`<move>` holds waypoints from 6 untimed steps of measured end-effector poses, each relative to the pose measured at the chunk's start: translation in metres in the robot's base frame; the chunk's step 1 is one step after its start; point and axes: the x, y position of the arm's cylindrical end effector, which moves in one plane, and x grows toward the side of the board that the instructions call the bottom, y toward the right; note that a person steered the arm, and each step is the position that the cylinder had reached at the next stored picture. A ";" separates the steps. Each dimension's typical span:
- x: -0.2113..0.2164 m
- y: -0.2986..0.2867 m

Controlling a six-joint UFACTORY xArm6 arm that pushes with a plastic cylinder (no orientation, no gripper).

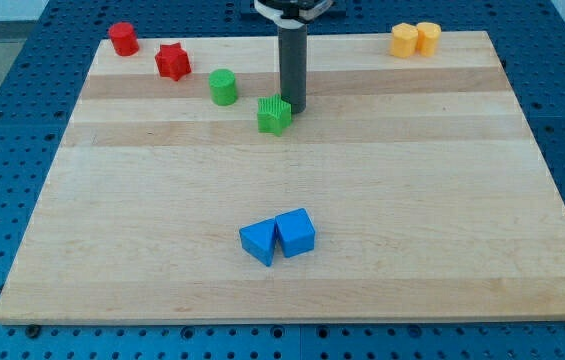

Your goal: Slide your hand to the right side of the yellow blocks

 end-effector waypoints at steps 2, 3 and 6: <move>0.000 0.159; -0.011 0.253; -0.152 0.321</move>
